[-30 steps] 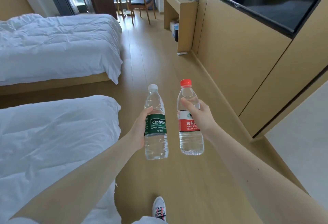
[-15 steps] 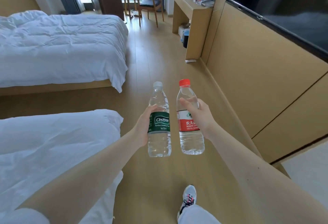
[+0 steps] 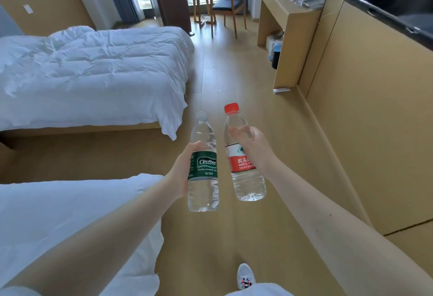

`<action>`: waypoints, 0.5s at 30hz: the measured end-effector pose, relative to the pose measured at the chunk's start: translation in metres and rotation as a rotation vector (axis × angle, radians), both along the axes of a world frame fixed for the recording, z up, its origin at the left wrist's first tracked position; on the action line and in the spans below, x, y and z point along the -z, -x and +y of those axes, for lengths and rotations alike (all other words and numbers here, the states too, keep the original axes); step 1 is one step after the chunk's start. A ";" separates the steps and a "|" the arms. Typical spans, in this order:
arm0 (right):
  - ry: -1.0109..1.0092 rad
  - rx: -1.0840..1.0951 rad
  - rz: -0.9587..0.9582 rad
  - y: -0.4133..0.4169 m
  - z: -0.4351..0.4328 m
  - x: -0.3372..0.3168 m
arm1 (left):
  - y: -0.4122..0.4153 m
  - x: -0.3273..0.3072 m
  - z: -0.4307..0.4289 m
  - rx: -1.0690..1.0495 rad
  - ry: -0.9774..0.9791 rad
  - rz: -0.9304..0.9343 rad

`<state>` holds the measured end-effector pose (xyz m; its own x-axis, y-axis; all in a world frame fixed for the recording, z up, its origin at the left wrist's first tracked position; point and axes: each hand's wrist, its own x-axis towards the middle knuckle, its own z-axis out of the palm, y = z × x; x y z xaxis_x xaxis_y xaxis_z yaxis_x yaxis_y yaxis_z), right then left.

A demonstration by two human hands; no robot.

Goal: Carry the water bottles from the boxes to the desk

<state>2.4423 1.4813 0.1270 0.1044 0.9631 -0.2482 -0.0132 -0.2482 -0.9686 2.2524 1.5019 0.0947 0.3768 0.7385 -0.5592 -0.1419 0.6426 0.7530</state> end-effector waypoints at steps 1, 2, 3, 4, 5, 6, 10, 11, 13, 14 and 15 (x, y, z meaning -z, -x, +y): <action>-0.008 -0.008 -0.010 -0.008 0.017 -0.001 | -0.006 0.000 0.016 -0.004 -0.001 -0.001; -0.012 -0.009 -0.023 -0.015 0.031 -0.002 | -0.013 -0.003 0.029 -0.010 0.006 -0.020; -0.017 -0.007 -0.033 -0.021 0.046 -0.002 | -0.018 -0.003 0.042 -0.006 0.006 -0.034; -0.018 -0.004 -0.038 -0.025 0.060 0.000 | -0.023 -0.003 0.055 -0.010 0.011 -0.038; -0.014 -0.005 -0.042 -0.028 0.074 0.002 | -0.025 -0.001 0.067 -0.014 0.009 -0.033; -0.009 -0.003 -0.040 -0.030 0.087 0.003 | -0.028 0.000 0.079 -0.025 0.005 -0.027; -0.010 -0.006 0.001 -0.034 0.140 0.004 | -0.033 0.002 0.135 -0.058 -0.004 -0.023; -0.011 -0.002 0.011 -0.034 0.153 0.005 | -0.034 0.001 0.149 -0.042 -0.001 -0.041; -0.019 0.004 0.012 -0.034 0.180 0.009 | -0.036 0.001 0.180 0.007 0.002 -0.097; -0.024 0.011 0.001 -0.034 0.195 0.011 | -0.037 0.001 0.196 0.026 0.008 -0.117; -0.031 0.024 -0.019 -0.034 0.210 0.013 | -0.037 0.002 0.214 0.048 0.010 -0.131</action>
